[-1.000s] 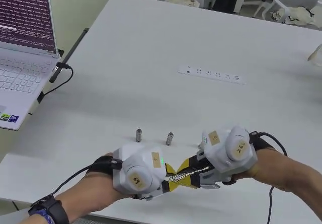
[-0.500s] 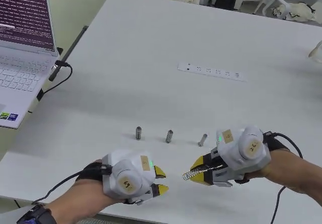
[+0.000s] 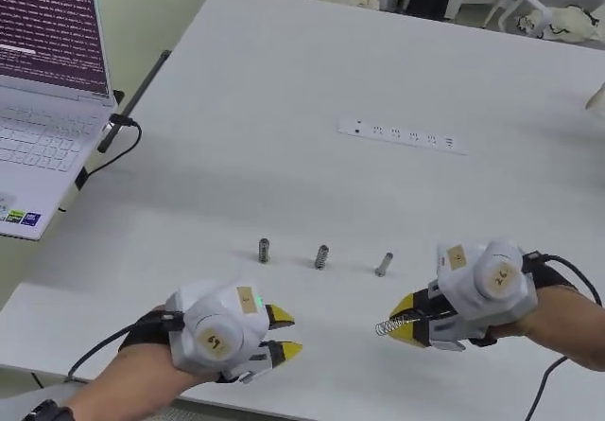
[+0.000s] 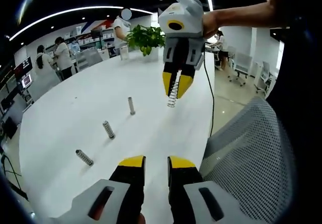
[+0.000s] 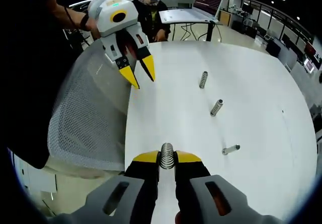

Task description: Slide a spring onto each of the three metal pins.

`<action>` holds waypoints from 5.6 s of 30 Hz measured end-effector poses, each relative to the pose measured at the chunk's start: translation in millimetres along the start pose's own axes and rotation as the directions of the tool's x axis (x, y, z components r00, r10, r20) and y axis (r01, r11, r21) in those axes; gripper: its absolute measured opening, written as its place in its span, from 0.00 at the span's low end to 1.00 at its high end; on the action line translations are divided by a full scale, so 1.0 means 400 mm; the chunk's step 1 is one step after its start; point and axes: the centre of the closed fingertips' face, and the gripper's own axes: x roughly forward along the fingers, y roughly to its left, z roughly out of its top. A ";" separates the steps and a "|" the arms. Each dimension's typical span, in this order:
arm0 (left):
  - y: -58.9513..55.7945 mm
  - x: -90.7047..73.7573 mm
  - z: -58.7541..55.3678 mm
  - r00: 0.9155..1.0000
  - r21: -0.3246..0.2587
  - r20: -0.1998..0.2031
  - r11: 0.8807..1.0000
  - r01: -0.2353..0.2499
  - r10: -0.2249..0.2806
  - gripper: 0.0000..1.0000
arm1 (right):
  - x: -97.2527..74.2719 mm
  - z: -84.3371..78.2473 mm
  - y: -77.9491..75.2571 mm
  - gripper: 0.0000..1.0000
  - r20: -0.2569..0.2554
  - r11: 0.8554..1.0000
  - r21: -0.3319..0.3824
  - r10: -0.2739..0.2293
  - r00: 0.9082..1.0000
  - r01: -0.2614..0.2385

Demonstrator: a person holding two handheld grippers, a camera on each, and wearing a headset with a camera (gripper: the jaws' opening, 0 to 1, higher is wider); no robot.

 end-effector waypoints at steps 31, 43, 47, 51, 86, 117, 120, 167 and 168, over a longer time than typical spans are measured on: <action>0.165 -0.196 -0.100 0.960 -0.247 0.015 0.931 -0.268 0.280 0.33 | -0.027 -0.024 -0.197 0.09 -0.107 0.995 0.001 -0.100 0.989 0.101; 0.194 -0.237 -0.122 0.943 -0.297 0.009 0.901 -0.316 0.333 0.39 | -0.021 -0.019 -0.259 0.09 -0.152 0.994 -0.012 -0.107 0.983 0.106; 0.196 -0.241 -0.124 0.940 -0.308 0.008 0.895 -0.322 0.341 0.41 | -0.015 -0.018 -0.273 0.09 -0.165 0.994 -0.024 -0.105 0.981 0.102; 0.198 -0.245 -0.126 0.938 -0.317 0.006 0.890 -0.328 0.347 0.42 | -0.004 -0.015 -0.283 0.09 -0.183 0.995 -0.040 -0.099 0.978 0.093; 0.229 -0.288 -0.163 0.921 -0.364 -0.023 0.855 -0.369 0.388 0.43 | 0.088 -0.044 -0.318 0.09 -0.333 0.983 -0.181 -0.051 0.941 -0.011; 0.232 -0.302 -0.153 0.919 -0.368 -0.022 0.852 -0.373 0.394 0.46 | 0.179 -0.089 -0.319 0.10 -0.407 0.977 -0.204 -0.021 0.913 -0.068; 0.234 -0.301 -0.154 0.919 -0.370 -0.024 0.851 -0.374 0.393 0.46 | 0.177 -0.087 -0.322 0.14 -0.401 0.976 -0.208 -0.025 0.916 -0.065; 0.241 -0.296 -0.125 0.921 -0.362 -0.001 0.858 -0.364 0.390 0.46 | -0.004 -0.033 -0.205 0.40 0.064 0.928 0.262 -0.289 0.955 0.263; 0.242 -0.297 -0.123 0.921 -0.361 0.001 0.859 -0.363 0.390 0.46 | -0.006 -0.029 -0.200 0.41 0.074 0.926 0.269 -0.294 0.953 0.265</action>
